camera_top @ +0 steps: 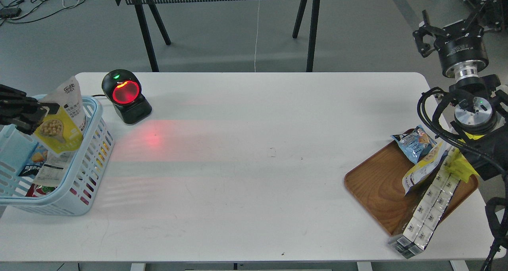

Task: Scan snack and place in basket

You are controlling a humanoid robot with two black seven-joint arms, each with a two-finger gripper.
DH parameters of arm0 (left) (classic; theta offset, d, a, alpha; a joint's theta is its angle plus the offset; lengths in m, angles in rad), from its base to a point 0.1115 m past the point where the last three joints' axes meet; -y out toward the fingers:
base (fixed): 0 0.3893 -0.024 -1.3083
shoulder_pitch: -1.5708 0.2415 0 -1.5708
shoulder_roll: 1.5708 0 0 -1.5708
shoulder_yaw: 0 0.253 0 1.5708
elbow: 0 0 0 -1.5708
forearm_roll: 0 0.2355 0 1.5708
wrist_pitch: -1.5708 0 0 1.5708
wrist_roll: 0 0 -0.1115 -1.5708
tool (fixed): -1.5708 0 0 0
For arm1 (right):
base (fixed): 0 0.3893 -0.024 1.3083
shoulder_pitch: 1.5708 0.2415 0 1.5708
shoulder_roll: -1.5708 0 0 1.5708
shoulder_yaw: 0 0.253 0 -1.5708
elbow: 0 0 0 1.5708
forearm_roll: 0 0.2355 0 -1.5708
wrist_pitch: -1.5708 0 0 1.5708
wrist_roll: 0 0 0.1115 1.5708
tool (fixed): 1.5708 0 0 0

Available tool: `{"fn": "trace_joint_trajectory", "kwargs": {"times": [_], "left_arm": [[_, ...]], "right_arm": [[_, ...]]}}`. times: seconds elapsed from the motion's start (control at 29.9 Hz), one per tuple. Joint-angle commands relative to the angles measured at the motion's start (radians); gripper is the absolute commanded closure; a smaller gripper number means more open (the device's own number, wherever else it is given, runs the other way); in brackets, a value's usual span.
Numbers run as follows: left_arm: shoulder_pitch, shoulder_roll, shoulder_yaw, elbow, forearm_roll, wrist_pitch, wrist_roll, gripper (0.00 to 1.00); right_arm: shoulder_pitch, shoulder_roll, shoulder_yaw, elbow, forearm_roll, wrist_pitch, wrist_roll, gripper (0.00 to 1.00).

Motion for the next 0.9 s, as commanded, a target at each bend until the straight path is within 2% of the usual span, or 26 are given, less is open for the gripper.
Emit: {"fn": "trace_joint_trajectory", "kwargs": {"times": [0.0, 0.2, 0.33, 0.37, 0.4, 0.47, 0.5, 0.6, 0.74, 0.87], "left_arm": [[-0.001, 0.007, -0.003, 0.0, -0.025, 0.0, 0.0, 0.93], [-0.005, 0.01, -0.011, 0.0, -0.084, 0.0, 0.0, 0.82], [-0.017, 0.01, -0.021, 0.006, -0.15, 0.0, 0.0, 0.67], [-0.018, 0.01, -0.037, 0.017, -0.192, 0.0, 0.0, 0.59], [-0.021, 0.006, -0.061, 0.04, -0.251, 0.0, 0.0, 0.47], [-0.021, -0.01, -0.113, 0.108, -0.406, 0.0, 0.0, 0.16], [-0.021, -0.025, -0.13, 0.144, -0.492, 0.0, 0.0, 0.08], [-0.032, -0.083, -0.15, 0.233, -0.71, 0.0, 0.0, 0.01], [-0.095, -0.169, -0.155, 0.307, -0.891, 0.0, 0.0, 0.0], [-0.091, -0.289, -0.147, 0.4, -1.098, 0.0, 0.0, 0.0]], "right_arm": [[-0.002, 0.0, 0.0, 0.0, 0.0, 0.0, 0.0, 0.01], [0.002, 0.003, -0.002, 0.0, 0.0, 0.0, 0.0, 0.01], [0.004, 0.003, -0.002, 0.001, 0.0, 0.0, 0.0, 0.01], [0.004, 0.0, -0.003, 0.001, 0.0, 0.0, 0.0, 0.01], [0.004, -0.001, -0.003, 0.001, 0.0, 0.0, 0.0, 0.01], [0.004, -0.004, -0.003, 0.001, 0.0, 0.0, 0.0, 0.01], [0.004, -0.005, -0.003, 0.001, 0.0, 0.0, 0.0, 0.01], [0.008, -0.008, -0.003, 0.001, 0.0, 0.0, 0.002, 0.01], [0.039, -0.012, -0.005, 0.001, 0.0, 0.0, 0.002, 0.0], [0.073, -0.035, -0.002, 0.001, 0.0, 0.0, -0.006, 0.01]]}}
